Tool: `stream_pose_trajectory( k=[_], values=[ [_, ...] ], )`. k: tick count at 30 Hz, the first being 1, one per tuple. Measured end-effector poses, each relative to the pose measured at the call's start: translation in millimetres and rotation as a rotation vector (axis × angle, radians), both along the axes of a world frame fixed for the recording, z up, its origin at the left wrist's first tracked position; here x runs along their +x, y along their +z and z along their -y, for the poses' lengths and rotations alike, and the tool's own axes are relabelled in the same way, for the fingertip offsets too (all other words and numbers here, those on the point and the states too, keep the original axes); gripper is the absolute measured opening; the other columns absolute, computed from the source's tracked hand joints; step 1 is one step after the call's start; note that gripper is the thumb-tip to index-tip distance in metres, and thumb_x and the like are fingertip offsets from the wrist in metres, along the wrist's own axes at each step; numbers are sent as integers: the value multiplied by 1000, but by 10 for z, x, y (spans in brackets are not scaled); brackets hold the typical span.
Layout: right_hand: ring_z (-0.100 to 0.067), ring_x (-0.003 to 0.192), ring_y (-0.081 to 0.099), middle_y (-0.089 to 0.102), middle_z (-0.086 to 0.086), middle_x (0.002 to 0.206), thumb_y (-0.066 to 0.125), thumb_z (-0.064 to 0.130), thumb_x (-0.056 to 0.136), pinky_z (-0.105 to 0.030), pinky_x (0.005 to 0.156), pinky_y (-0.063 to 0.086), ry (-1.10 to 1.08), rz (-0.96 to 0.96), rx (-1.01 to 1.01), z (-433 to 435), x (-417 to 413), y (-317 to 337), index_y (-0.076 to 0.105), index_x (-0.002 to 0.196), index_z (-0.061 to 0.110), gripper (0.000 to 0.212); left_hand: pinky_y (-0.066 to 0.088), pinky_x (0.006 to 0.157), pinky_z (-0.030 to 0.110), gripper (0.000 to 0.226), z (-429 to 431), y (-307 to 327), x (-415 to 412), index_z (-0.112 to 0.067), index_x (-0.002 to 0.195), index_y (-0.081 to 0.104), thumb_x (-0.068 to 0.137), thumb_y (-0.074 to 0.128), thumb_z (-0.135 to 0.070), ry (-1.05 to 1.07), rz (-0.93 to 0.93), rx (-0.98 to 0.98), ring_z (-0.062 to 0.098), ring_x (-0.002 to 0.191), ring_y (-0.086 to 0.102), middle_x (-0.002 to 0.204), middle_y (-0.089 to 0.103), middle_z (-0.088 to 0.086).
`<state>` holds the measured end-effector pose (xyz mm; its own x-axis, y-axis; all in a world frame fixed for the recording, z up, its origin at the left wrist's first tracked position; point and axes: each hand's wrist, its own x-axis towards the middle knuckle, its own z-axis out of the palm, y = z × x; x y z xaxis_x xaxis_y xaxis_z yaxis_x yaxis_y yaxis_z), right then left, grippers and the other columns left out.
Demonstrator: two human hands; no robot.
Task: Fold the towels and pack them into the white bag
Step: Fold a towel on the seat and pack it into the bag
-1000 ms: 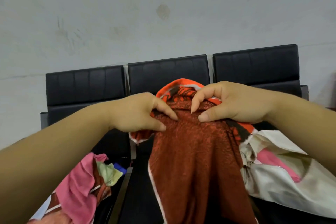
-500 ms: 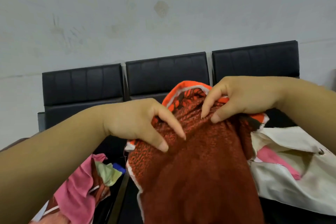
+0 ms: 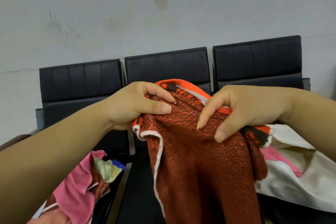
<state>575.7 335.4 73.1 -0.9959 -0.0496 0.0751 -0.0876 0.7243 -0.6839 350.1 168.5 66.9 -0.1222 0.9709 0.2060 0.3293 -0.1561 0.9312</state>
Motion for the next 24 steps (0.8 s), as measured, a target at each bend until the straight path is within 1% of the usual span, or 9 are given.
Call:
stream_pose_trajectory(
  k=[2, 4, 6, 8, 12, 15, 17, 21, 24],
  values=[
    [5, 99, 69, 75, 22, 105, 88, 8, 73, -8, 87, 46, 4, 101, 176, -10, -32, -4, 79, 109, 27, 42, 60, 68, 29, 49, 29, 1, -20, -17, 82, 81, 38, 102, -22, -100, -11, -26, 19, 76, 74, 87, 76, 10],
    [8, 99, 67, 73, 28, 105, 88, 10, 75, -7, 88, 45, -29, 111, 293, -53, -89, 11, 78, 110, 33, 43, 60, 71, 30, 45, 58, 0, -45, -19, 87, 81, 47, 99, -9, -207, -96, -116, 18, 81, 74, 91, 77, 8],
    [8, 101, 66, 71, 30, 107, 88, 13, 76, -10, 92, 45, -52, 97, 349, -135, -140, 14, 78, 109, 40, 43, 59, 74, 29, 47, 60, -15, -70, -20, 92, 82, 58, 87, 12, -265, -279, -263, 16, 85, 74, 93, 78, 5],
    [9, 102, 65, 70, 31, 109, 88, 15, 76, -11, 94, 45, -60, 116, 347, -221, -206, 1, 77, 109, 42, 44, 58, 78, 26, 49, 21, -36, -135, -21, 98, 82, 64, 85, 15, -264, -483, -369, 12, 88, 74, 95, 79, -1],
    [11, 106, 62, 67, 35, 113, 87, 19, 77, -8, 95, 40, -60, 124, 393, -403, -480, -104, 75, 113, 47, 47, 56, 88, 24, 48, -121, -9, -403, -33, 108, 79, 74, 86, -1, -158, -749, -408, 6, 98, 72, 105, 75, -17],
    [11, 107, 61, 66, 35, 115, 87, 20, 77, -6, 95, 39, -110, 79, 376, -591, -755, -158, 74, 113, 50, 48, 55, 89, 21, 49, -286, 49, -647, -38, 110, 77, 75, 87, -5, -53, -817, -410, 2, 98, 70, 107, 73, -22],
    [11, 106, 61, 67, 35, 114, 87, 17, 77, -4, 92, 38, -144, 40, 368, -730, -963, -169, 74, 112, 48, 49, 52, 86, 13, 49, -425, 82, -833, -40, 109, 77, 74, 87, -7, 7, -857, -402, -4, 94, 68, 104, 72, -27],
    [3, 110, 61, 67, 28, 121, 85, 17, 78, -21, 104, 42, -210, -21, 394, -970, -1391, -93, 73, 114, 50, 50, 42, 77, 3, 51, -664, 210, -1235, -51, 106, 74, 74, 89, -14, 144, -1007, -371, -14, 91, 62, 100, 68, -34],
    [-5, 120, 56, 62, 20, 133, 82, 18, 81, -26, 107, 39, -282, -104, 502, -1134, -1617, 93, 69, 122, 49, 53, 36, 75, 1, 52, -796, 387, -1450, -53, 107, 70, 75, 87, -17, 265, -1132, -294, -6, 95, 60, 113, 64, -27]
  ],
)
